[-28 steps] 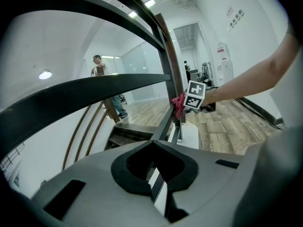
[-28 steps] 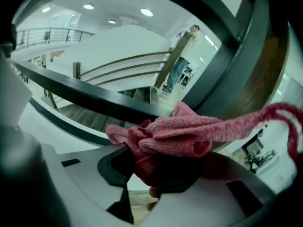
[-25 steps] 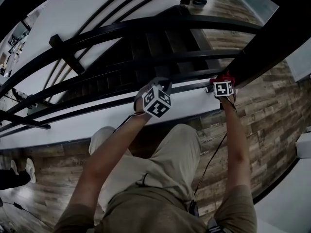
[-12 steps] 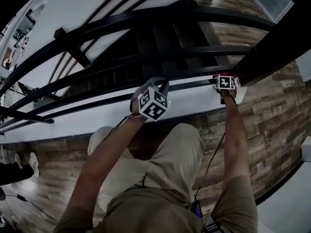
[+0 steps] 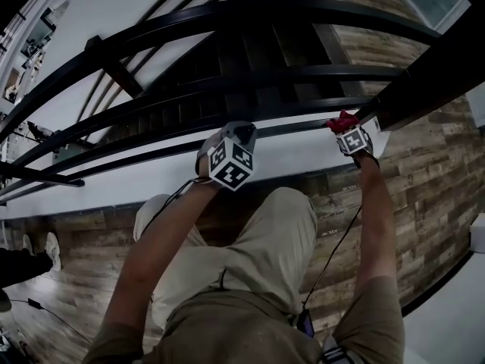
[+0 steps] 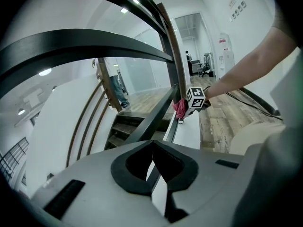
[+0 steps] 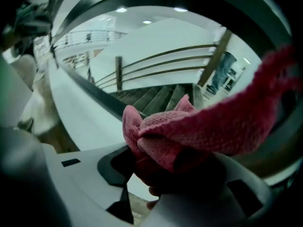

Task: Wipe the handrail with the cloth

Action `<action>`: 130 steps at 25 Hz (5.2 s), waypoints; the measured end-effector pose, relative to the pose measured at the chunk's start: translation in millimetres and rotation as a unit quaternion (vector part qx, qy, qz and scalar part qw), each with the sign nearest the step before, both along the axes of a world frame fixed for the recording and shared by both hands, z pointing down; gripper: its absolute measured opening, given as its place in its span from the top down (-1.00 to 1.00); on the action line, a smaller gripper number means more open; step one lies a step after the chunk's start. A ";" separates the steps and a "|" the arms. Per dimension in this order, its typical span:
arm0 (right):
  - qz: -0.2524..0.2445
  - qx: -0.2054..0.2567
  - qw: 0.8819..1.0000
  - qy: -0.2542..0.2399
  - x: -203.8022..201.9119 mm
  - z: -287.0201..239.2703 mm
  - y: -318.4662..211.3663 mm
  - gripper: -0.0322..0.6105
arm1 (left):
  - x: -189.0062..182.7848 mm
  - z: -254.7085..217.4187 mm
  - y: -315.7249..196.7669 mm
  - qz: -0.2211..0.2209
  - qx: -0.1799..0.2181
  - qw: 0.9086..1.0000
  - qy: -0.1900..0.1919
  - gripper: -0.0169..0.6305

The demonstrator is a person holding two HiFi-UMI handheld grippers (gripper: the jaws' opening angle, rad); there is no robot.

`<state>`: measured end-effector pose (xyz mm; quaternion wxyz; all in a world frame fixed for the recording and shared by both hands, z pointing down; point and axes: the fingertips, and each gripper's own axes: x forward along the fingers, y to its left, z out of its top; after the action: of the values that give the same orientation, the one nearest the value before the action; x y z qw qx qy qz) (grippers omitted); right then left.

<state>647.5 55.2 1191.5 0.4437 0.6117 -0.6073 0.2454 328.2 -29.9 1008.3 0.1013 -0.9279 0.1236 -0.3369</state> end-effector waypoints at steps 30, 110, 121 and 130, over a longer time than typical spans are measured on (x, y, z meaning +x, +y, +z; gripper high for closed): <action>-0.274 -0.070 0.914 0.290 -166.3 -7.0 -70.9 0.48 | -145.5 17.9 -50.2 -0.040 0.001 0.999 -0.020 0.89; -0.544 0.143 0.817 0.131 -1218.3 -53.0 -404.1 0.51 | -922.6 52.1 -168.0 -0.581 -0.028 0.813 -0.022 0.89; -0.358 0.319 0.866 -0.143 -1220.5 -174.2 -388.3 0.52 | -934.1 15.2 -148.7 -0.596 -0.020 0.803 0.000 0.89; -0.200 0.371 0.870 -0.256 -1059.9 -173.9 -364.5 0.52 | -843.4 -4.9 -165.1 -0.546 0.008 0.838 0.002 0.89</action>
<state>-412.4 -309.3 1017.6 0.0530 0.5123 -0.8554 0.0558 -515.2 -195.0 1003.4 -0.0915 -0.7100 0.6127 -0.3347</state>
